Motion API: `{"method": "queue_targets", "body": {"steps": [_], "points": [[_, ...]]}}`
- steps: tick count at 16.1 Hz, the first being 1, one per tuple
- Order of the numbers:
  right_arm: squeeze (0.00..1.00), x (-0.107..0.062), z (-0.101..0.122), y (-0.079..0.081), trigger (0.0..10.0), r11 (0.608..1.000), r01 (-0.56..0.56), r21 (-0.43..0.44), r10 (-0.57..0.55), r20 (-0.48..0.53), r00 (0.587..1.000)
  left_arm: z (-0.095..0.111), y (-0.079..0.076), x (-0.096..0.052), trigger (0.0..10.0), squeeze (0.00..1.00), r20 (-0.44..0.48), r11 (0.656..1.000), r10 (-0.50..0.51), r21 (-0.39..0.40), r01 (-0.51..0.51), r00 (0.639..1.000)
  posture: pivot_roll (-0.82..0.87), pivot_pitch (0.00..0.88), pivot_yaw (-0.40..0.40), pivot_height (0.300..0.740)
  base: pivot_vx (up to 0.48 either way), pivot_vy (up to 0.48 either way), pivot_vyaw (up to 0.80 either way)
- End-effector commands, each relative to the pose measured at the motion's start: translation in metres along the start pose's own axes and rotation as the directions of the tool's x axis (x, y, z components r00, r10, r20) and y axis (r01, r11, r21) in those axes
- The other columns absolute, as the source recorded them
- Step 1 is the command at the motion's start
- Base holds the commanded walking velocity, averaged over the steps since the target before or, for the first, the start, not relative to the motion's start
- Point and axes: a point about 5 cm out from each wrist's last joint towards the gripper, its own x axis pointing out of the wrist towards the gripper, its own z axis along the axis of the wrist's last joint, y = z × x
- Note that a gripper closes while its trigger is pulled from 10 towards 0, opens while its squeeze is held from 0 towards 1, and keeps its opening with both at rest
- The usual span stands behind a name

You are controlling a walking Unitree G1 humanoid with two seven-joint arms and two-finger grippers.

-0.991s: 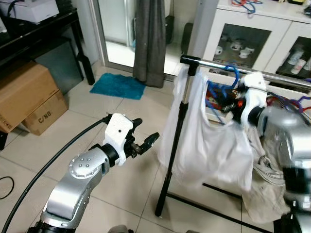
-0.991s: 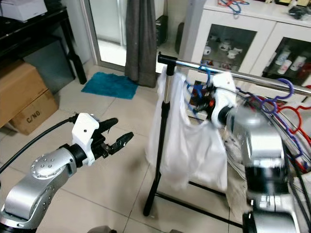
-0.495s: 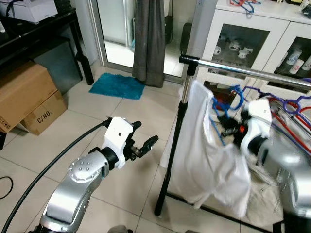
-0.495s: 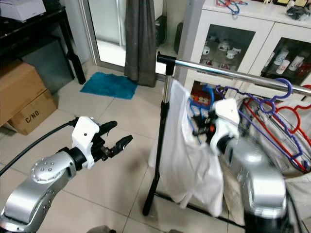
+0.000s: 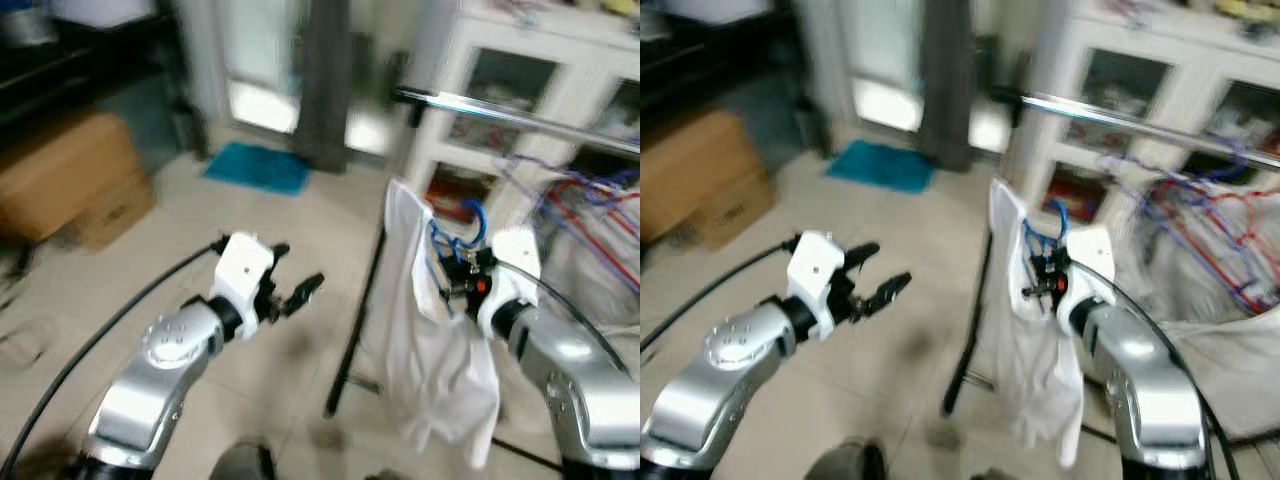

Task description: Hang hanger

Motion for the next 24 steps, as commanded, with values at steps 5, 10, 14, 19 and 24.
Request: {"method": "queue_targets", "body": {"steps": [5,10,14,19,24], "points": [[0.0,0.0,0.009,0.007,0.0,0.999,0.027,-0.044,-0.025,0.059,0.998,0.006,0.003,0.006,10.0,0.0,0.002,1.0,-0.019,0.024,0.019,1.0,0.02,0.0,-0.029,0.74,-0.146,0.0,0.0],[0.0,0.017,0.036,0.043,0.0,0.98,-0.059,-0.193,0.089,0.15,0.985,0.009,-0.002,0.035,10.0,1.0,0.016,0.978,-0.156,-0.138,0.156,0.988,0.02,0.0,-0.023,0.74,0.0,0.0,0.0],[0.0,0.022,0.049,0.058,0.0,0.95,-0.078,-0.302,0.138,0.185,0.973,0.008,-0.001,0.06,10.0,0.0,-0.007,0.959,-0.187,-0.219,0.181,0.982,0.01,0.0,-0.021,0.74,0.0,0.0,0.0],[0.0,0.022,0.057,0.068,0.0,0.929,-0.102,-0.356,0.186,0.212,0.959,0.016,-0.004,0.086,10.0,0.0,0.043,0.923,-0.222,-0.313,0.225,0.974,0.0,0.0,-0.016,0.74,0.0,0.0,0.0],[0.0,0.021,0.057,0.069,0.0,0.918,-0.089,-0.387,0.184,0.215,0.959,0.01,0.014,0.091,0.0,0.0,-0.024,0.942,-0.09,-0.327,0.078,0.996,-0.01,0.0,-0.004,0.74,0.0,0.0,0.0]]}}
